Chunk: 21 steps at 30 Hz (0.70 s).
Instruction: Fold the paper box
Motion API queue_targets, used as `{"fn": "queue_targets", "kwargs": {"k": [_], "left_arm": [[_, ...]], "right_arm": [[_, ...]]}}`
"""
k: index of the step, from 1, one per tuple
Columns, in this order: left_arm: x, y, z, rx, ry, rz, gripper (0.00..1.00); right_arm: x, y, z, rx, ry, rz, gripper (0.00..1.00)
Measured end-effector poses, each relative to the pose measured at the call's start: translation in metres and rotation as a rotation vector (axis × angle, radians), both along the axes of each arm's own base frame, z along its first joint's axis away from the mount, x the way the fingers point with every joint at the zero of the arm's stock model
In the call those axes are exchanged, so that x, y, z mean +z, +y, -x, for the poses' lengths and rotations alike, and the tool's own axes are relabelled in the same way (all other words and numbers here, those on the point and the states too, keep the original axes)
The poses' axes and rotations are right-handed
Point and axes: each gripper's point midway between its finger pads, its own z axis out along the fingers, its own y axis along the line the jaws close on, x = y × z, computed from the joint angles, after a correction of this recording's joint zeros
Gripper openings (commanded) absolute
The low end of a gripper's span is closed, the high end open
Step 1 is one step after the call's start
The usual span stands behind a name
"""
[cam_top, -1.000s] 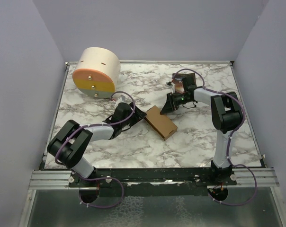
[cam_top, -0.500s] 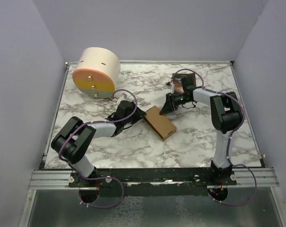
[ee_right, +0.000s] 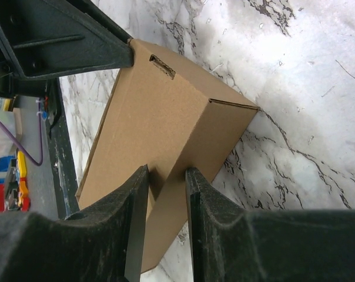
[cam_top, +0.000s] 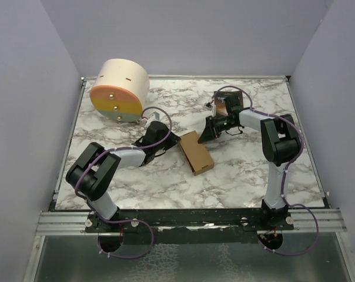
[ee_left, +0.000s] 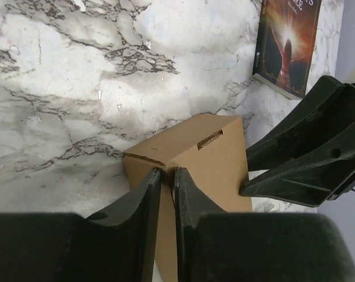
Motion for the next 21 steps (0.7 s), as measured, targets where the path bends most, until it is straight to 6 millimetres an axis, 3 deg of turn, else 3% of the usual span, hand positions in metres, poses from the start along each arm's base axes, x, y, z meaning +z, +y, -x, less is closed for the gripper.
{"fn": "queue_targets", "kwargs": {"k": [5,8,10,14,20,21], "left_arm": [[0.001,-0.001,-0.005,-0.008,-0.010,-0.016,0.10],[0.002,0.000,-0.006,-0.018,-0.018,-0.033,0.20],[0.002,0.001,-0.006,-0.027,-0.023,-0.049,0.32],[0.004,0.003,0.002,-0.061,-0.025,-0.096,0.47],[0.028,0.015,0.020,-0.102,-0.097,-0.123,0.53],[0.033,0.017,0.025,-0.112,-0.116,-0.118,0.53]], "right_arm": [[0.000,0.000,0.000,0.000,0.002,0.001,0.34],[0.000,0.000,0.000,0.000,0.003,0.001,0.42],[0.000,0.000,0.001,0.000,0.002,0.001,0.48],[0.001,-0.002,-0.001,-0.005,-0.001,0.000,0.53],[0.018,-0.015,-0.005,-0.010,-0.089,-0.017,0.54],[0.034,-0.020,-0.005,-0.009,-0.151,-0.030,0.54]]}}
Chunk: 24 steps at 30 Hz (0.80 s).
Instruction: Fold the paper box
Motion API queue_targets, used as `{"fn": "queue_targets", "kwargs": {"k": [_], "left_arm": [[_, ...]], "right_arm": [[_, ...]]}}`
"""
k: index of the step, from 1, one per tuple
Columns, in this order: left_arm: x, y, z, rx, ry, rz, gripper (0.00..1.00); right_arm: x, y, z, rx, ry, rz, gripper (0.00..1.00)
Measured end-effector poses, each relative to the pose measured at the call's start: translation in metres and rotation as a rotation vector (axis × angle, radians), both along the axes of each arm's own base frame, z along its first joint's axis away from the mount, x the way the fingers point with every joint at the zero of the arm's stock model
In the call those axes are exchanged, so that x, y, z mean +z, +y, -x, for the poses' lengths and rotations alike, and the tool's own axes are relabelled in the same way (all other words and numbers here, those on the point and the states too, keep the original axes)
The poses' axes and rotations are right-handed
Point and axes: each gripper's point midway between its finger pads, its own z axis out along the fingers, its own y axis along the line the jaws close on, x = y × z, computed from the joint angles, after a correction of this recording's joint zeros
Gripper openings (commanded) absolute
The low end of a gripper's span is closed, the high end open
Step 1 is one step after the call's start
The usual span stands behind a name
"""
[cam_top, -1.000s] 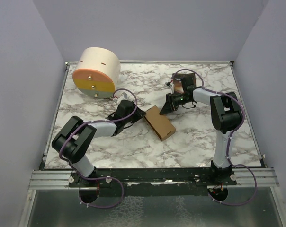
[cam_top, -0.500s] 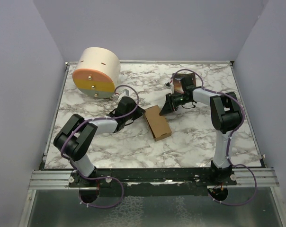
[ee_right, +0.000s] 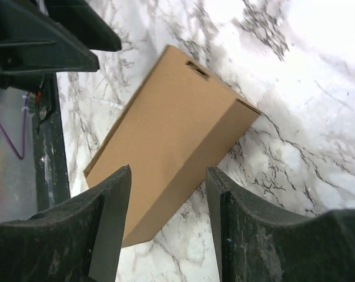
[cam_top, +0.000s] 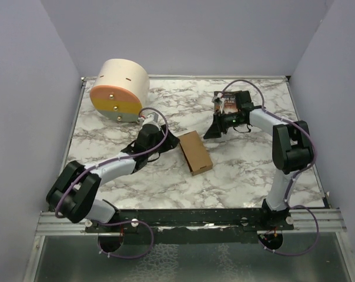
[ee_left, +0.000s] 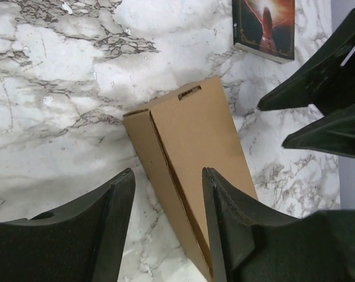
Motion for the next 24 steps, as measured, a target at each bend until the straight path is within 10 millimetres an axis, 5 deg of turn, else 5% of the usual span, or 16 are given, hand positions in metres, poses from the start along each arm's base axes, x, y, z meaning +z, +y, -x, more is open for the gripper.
{"fn": "queue_targets", "kwargs": {"k": [8,11,13,15,24], "left_arm": [[0.010,-0.013,0.057,-0.200,-0.052,0.097,0.52],[0.011,-0.026,0.086,-0.289,-0.050,0.137,0.31],[0.011,-0.032,0.101,-0.334,-0.048,0.153,0.10],[0.010,-0.034,0.113,-0.362,-0.048,0.160,0.00],[-0.029,-0.034,0.155,-0.526,-0.195,-0.034,0.00]], "right_arm": [[0.049,-0.011,0.043,0.203,-0.381,-0.104,0.57],[0.037,-0.022,0.089,0.384,-0.639,-0.122,0.59],[0.024,-0.029,0.115,0.468,-0.731,-0.125,0.58],[0.013,-0.034,0.130,0.523,-0.774,-0.119,0.53],[-0.008,-0.044,0.125,0.611,-0.847,-0.043,0.28]]}}
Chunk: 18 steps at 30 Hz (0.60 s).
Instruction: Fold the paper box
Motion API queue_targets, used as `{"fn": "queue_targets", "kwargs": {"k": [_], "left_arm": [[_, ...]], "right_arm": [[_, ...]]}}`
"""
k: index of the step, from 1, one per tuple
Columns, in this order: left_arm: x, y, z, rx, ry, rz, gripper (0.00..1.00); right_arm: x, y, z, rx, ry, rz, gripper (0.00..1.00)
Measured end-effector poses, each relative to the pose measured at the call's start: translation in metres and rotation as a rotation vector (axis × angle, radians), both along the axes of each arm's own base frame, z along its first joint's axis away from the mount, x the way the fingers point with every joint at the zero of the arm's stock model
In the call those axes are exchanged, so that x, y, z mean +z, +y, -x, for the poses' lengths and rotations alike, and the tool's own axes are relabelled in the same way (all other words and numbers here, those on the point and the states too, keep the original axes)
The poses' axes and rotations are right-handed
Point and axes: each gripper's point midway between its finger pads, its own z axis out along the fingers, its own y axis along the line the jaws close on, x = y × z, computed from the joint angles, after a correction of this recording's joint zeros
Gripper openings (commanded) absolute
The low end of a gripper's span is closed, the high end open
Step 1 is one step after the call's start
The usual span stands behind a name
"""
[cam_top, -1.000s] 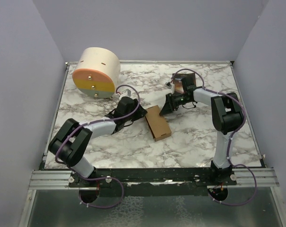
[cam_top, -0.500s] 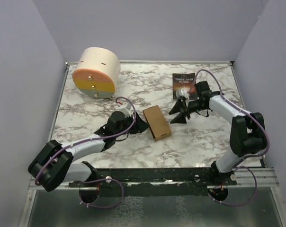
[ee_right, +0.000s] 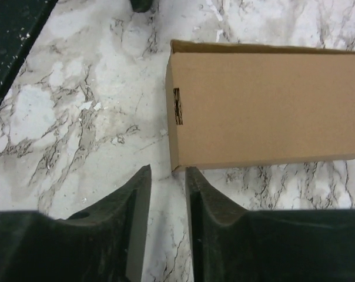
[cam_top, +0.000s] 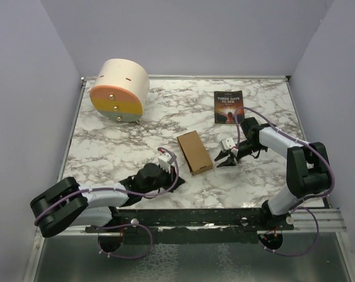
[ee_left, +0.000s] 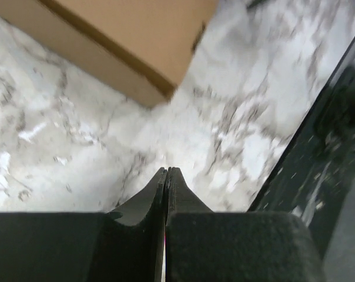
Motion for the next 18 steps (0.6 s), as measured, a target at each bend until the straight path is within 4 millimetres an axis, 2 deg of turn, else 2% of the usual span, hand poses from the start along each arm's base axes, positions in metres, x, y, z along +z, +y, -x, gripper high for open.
{"fn": "queue_targets", "kwargs": {"k": [3,6,13,18], "left_arm": [[-0.028,0.005,0.017,-0.079,-0.103,-0.093,0.00],[-0.043,0.007,0.011,-0.116,-0.217,-0.183,0.00],[-0.048,0.002,-0.017,-0.168,-0.486,-0.301,0.00],[-0.044,-0.003,-0.027,-0.203,-0.613,-0.336,0.00]], "right_arm": [[-0.008,-0.002,-0.003,-0.009,0.017,0.025,0.24],[-0.013,-0.003,-0.007,-0.020,0.020,0.045,0.23],[-0.024,-0.006,-0.016,-0.043,0.013,0.098,0.21],[-0.028,-0.003,-0.019,-0.045,0.001,0.124,0.21]]}}
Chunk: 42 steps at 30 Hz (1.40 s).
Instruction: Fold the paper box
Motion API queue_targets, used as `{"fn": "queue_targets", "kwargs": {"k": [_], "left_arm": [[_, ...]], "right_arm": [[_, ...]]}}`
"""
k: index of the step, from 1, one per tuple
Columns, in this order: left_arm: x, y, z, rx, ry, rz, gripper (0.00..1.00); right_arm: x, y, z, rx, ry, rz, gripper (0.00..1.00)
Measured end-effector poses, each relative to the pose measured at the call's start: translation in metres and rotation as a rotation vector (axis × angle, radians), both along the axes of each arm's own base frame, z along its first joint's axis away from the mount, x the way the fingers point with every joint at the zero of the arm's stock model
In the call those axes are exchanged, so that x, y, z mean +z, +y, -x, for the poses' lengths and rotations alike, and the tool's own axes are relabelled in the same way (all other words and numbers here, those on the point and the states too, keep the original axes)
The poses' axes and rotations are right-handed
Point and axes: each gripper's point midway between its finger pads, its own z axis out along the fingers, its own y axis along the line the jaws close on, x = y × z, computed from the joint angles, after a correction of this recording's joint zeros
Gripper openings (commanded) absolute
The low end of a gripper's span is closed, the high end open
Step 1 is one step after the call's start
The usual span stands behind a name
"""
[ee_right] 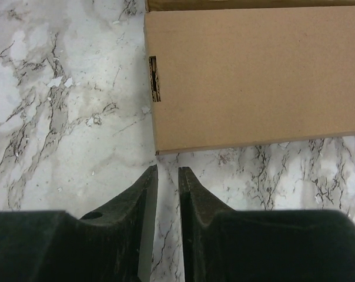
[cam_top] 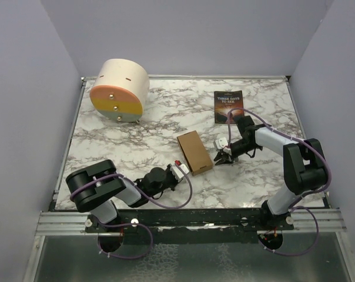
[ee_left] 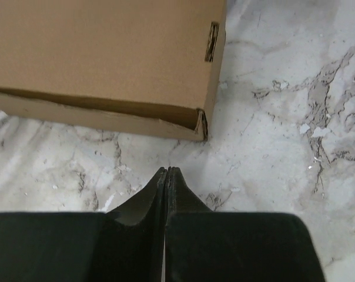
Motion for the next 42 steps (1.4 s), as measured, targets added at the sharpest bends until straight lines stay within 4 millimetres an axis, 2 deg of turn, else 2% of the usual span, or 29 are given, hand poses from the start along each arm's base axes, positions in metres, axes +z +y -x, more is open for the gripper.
{"fn": "queue_targets", "kwargs": {"k": [4,10,19,30,42], "left_arm": [[0.013,-0.009,-0.004,-0.036,-0.071,0.024,0.00],[0.025,-0.023,0.002,-0.120,-0.108,0.061,0.00],[0.023,-0.031,0.010,-0.186,-0.086,0.059,0.00],[0.017,-0.035,0.009,-0.182,-0.045,0.032,0.00],[0.017,-0.042,0.008,-0.115,0.124,0.023,0.00]], "right_arm": [[-0.005,0.005,0.002,0.008,0.015,0.010,0.20],[-0.010,0.011,0.004,0.012,0.031,0.025,0.15],[-0.011,0.010,0.002,-0.006,0.040,0.038,0.10],[-0.011,0.011,0.003,0.005,0.033,0.038,0.07],[-0.011,0.013,0.004,0.044,-0.017,0.060,0.06]]}}
